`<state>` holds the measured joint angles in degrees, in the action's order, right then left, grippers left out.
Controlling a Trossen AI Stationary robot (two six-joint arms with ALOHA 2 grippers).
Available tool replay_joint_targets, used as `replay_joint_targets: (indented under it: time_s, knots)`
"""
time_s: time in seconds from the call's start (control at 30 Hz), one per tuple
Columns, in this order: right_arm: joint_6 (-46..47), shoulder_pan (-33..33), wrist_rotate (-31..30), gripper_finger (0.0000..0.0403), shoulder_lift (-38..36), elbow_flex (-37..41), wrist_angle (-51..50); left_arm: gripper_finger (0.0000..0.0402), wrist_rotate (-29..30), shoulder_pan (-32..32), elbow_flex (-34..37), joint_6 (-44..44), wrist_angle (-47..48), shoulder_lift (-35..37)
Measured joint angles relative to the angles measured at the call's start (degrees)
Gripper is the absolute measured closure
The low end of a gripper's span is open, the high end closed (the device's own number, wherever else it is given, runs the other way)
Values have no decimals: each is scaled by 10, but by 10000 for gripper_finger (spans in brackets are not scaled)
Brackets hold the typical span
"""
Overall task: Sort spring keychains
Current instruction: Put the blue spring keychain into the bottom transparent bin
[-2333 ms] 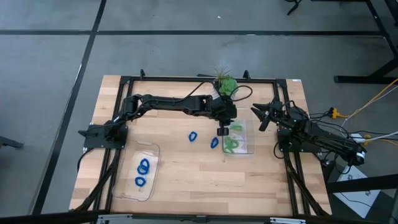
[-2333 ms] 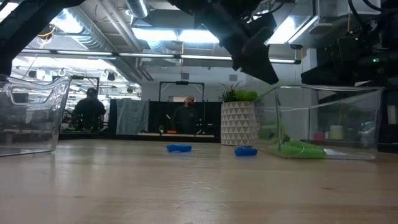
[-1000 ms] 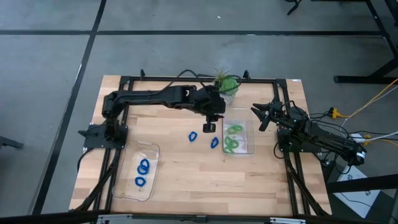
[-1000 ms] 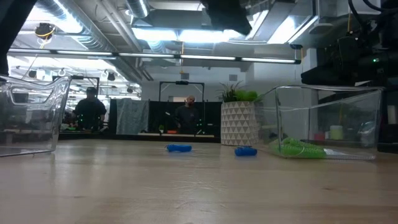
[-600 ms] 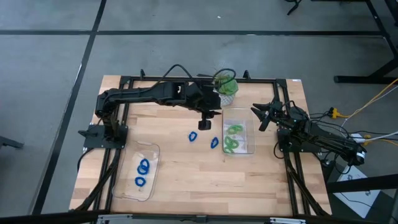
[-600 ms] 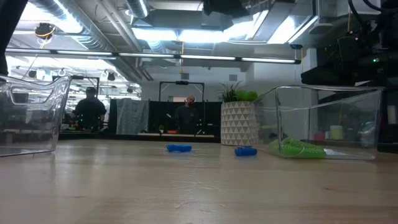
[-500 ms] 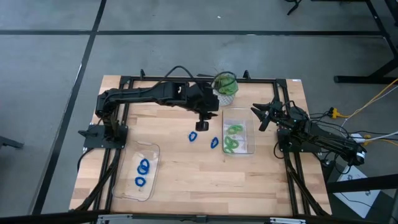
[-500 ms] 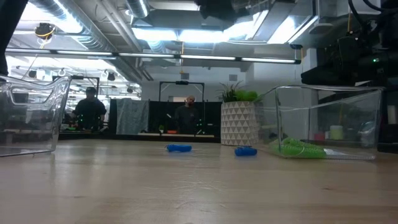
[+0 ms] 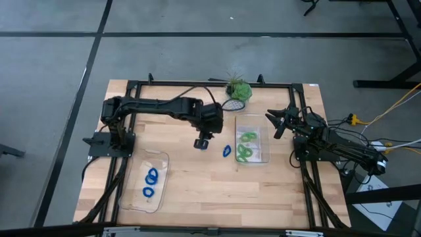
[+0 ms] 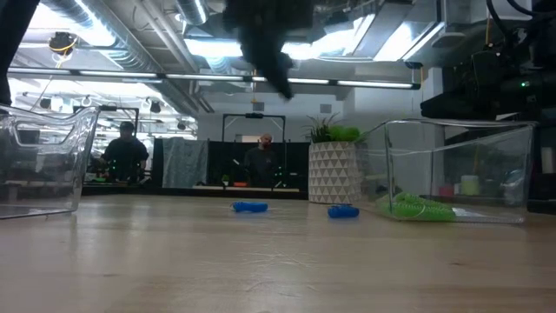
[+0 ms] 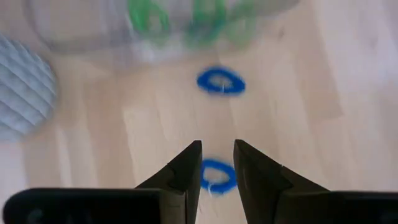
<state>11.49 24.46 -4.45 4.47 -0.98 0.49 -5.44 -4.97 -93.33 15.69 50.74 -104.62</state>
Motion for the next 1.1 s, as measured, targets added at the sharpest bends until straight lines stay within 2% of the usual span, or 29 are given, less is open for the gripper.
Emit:
replay_joint_targets:
  time_s: [0.37,0.47,0.77,1.1]
  knots:
    - [0,0,0,276,0,0,0,309,14,0,158,0,-111,0]
    - [0,0,0,276,0,0,0,311,18,0,182,0,-127,0]
    - [0,0,0,276,0,0,0,307,80,0,247,-1,-195,0]
    - [0,0,0,276,0,0,0,311,73,-5,294,-122,-241,-2]
